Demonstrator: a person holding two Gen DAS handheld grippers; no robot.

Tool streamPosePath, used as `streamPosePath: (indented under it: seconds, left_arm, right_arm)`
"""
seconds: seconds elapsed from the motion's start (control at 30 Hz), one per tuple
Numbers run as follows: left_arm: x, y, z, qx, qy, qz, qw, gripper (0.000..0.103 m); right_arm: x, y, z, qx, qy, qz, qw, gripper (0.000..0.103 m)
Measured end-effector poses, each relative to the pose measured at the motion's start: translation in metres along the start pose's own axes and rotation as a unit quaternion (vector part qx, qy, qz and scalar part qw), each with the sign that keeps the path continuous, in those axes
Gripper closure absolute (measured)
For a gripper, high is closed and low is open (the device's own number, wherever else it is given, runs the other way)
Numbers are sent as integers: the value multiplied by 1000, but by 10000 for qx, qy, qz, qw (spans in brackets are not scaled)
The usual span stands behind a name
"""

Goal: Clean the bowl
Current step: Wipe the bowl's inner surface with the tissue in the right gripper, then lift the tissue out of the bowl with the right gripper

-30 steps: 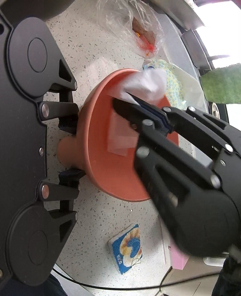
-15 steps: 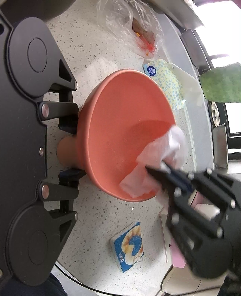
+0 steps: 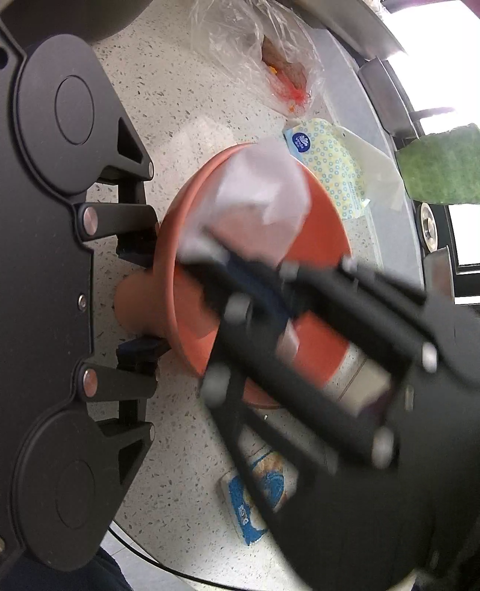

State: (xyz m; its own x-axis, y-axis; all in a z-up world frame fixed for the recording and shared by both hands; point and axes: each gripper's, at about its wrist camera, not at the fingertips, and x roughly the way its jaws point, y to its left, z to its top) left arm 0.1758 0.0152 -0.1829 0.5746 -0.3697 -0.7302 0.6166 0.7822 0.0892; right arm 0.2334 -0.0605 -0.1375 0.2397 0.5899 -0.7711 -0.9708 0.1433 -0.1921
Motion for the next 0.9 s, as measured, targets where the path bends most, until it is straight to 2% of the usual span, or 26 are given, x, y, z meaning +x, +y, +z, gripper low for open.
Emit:
streamPosePath:
  seconds: [0.23, 0.43, 0.53, 0.63, 0.77, 0.9]
  left_arm:
    - [-5, 0, -5, 33, 21, 84, 10000, 63]
    - [-8, 2, -8, 48, 20, 107, 9999, 63]
    - [-11, 3, -12, 71, 36, 98, 9999, 63]
    - [-12, 4, -13, 50, 45, 80, 9999, 63]
    - [-13, 4, -14, 54, 42, 86, 9999, 63]
    - [-12, 4, -14, 75, 27, 81, 9999, 63]
  right_arm:
    - [-20, -36, -6, 391, -97, -592, 9974, 100]
    - [-41, -49, -21, 908, -221, -774, 9926, 101]
    - [-49, -59, -27, 1479, -423, -752, 9852, 101]
    - [-55, -70, -39, 2107, -566, -818, 9725, 101]
    - [-60, -81, -56, 2593, -547, -1013, 9589, 100]
    - [-55, -71, -64, 2262, -169, -1095, 9678, 100]
